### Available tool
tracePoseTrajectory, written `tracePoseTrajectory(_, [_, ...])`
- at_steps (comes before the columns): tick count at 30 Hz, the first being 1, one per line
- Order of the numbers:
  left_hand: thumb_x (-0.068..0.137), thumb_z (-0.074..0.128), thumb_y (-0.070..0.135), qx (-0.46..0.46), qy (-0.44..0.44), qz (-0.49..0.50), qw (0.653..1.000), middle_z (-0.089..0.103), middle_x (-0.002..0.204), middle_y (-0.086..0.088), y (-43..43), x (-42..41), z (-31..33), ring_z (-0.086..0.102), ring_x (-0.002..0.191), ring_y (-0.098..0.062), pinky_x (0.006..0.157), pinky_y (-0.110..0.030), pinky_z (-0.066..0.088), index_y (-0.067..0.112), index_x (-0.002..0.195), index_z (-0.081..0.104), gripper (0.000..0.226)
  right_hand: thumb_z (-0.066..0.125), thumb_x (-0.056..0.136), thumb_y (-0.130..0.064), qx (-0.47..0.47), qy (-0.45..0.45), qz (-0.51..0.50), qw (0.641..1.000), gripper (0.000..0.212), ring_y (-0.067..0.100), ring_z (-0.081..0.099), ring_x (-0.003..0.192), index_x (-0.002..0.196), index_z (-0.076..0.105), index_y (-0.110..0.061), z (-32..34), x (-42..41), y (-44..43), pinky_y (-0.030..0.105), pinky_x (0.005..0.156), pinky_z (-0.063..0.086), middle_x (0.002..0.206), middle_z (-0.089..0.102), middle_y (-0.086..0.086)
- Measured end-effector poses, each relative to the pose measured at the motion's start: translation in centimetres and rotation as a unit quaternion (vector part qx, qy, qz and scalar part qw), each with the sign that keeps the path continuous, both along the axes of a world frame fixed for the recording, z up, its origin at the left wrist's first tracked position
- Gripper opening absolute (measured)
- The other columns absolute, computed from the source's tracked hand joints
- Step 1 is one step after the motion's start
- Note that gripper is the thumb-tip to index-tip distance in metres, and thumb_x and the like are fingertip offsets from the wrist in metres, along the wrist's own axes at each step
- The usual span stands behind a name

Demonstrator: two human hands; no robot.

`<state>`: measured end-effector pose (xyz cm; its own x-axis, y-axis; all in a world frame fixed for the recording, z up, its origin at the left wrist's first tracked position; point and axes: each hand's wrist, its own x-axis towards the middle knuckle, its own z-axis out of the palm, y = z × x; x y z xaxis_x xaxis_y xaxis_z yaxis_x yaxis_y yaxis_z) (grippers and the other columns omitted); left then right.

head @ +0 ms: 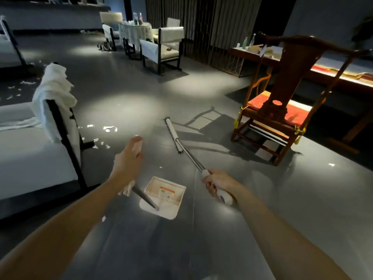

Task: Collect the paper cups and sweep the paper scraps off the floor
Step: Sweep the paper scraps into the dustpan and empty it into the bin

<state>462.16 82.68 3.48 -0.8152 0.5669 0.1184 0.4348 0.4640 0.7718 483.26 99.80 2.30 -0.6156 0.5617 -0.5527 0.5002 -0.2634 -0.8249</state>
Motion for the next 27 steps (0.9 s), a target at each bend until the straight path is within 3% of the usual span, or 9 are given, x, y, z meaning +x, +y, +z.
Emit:
tracePoseTrajectory(9, [0.096,0.045,0.017,0.003,-0.001,0.077,0.997,0.058,0.076,-0.005,20.1,-19.6,-2.2,0.056,0.059,-0.019,0.052,-0.026,0.039,0.034,0.129,0.042,0.037,0.05,0.092,0.004,0.013,-0.036,0.066,0.997,0.012,0.005,0.038,0.031,0.098,0.048,-0.006,-2.4,-20.9,25.2,0.014,0.032,0.033,0.055,0.042,0.006])
tracePoseTrajectory(13, [0.096,0.047,0.01,0.021,0.019,0.122,0.992,0.052,0.068,0.005,27.9,-28.5,-1.8,0.05,0.052,-0.014,0.047,-0.019,0.036,0.023,0.128,0.046,0.035,0.048,0.094,0.005,-0.02,-0.043,0.092,0.995,0.017,0.003,0.035,0.028,0.085,0.05,-0.01,-1.0,-32.2,36.4,0.012,0.031,0.031,0.046,0.042,0.002])
tracePoseTrajectory(15, [0.095,0.048,0.011,0.027,0.018,0.161,0.986,0.055,0.078,0.007,30.3,-32.6,-1.2,0.053,0.061,-0.014,0.058,-0.012,0.04,0.02,0.129,0.047,0.035,0.044,0.094,0.005,-0.004,-0.059,0.106,0.993,0.023,0.003,0.033,0.026,0.077,0.048,-0.01,-0.5,-38.6,40.5,0.011,0.03,0.03,0.051,0.04,0.003])
tracePoseTrajectory(17, [0.095,0.049,0.012,0.042,-0.004,0.181,0.983,0.058,0.098,0.001,32.0,-37.1,-1.0,0.056,0.083,-0.02,0.078,-0.029,0.049,0.023,0.134,0.045,0.04,0.043,0.095,0.005,-0.019,-0.06,0.12,0.991,0.027,0.004,0.032,0.025,0.071,0.044,-0.008,-0.2,-45.3,43.3,0.01,0.029,0.028,0.048,0.039,0.003])
tracePoseTrajectory(18, [0.095,0.05,0.01,0.051,-0.014,0.183,0.982,0.06,0.099,-0.006,32.8,-39.6,-1.0,0.057,0.084,-0.025,0.08,-0.038,0.05,0.025,0.132,0.045,0.041,0.043,0.095,0.005,-0.04,-0.053,0.122,0.99,0.027,0.004,0.031,0.024,0.071,0.042,-0.008,-0.4,-48.7,44.6,0.01,0.029,0.027,0.042,0.038,0.002])
tracePoseTrajectory(20, [0.093,0.051,0.009,0.057,-0.029,0.193,0.979,0.062,0.088,-0.021,34.7,-44.9,-1.1,0.058,0.072,-0.036,0.073,-0.05,0.051,0.031,0.125,0.046,0.039,0.042,0.095,0.005,-0.07,-0.041,0.122,0.989,0.025,0.004,0.032,0.024,0.074,0.043,-0.007,-0.9,-55.5,47.4,0.01,0.028,0.027,0.037,0.038,0.0])
tracePoseTrajectory(22, [0.095,0.052,0.013,0.052,-0.034,0.204,0.977,0.062,0.082,-0.022,37.1,-50.5,-1.6,0.057,0.064,-0.036,0.068,-0.05,0.053,0.033,0.123,0.045,0.036,0.043,0.094,0.006,-0.077,-0.038,0.141,0.986,0.023,0.004,0.032,0.026,0.076,0.043,-0.008,-1.7,-62.1,50.2,0.011,0.029,0.028,0.038,0.039,0.0])
tracePoseTrajectory(25, [0.097,0.048,0.02,0.011,-0.018,0.2,0.979,0.061,0.078,-0.007,41.6,-59.9,-3.0,0.052,0.051,-0.016,0.05,-0.03,0.049,0.034,0.124,0.046,0.031,0.044,0.092,0.007,-0.07,-0.036,0.175,0.981,0.02,0.005,0.032,0.028,0.08,0.045,-0.008,-2.9,-72.2,54.9,0.011,0.03,0.027,0.043,0.038,0.001])
tracePoseTrajectory(27, [0.097,0.049,0.019,-0.006,-0.002,0.204,0.979,0.058,0.076,0.001,44.8,-65.7,-3.0,0.048,0.048,-0.01,0.047,-0.02,0.041,0.029,0.126,0.047,0.031,0.047,0.091,0.007,-0.047,-0.043,0.204,0.977,0.016,0.005,0.033,0.029,0.085,0.048,-0.008,-3.1,-78.3,58.0,0.011,0.031,0.028,0.044,0.04,0.001])
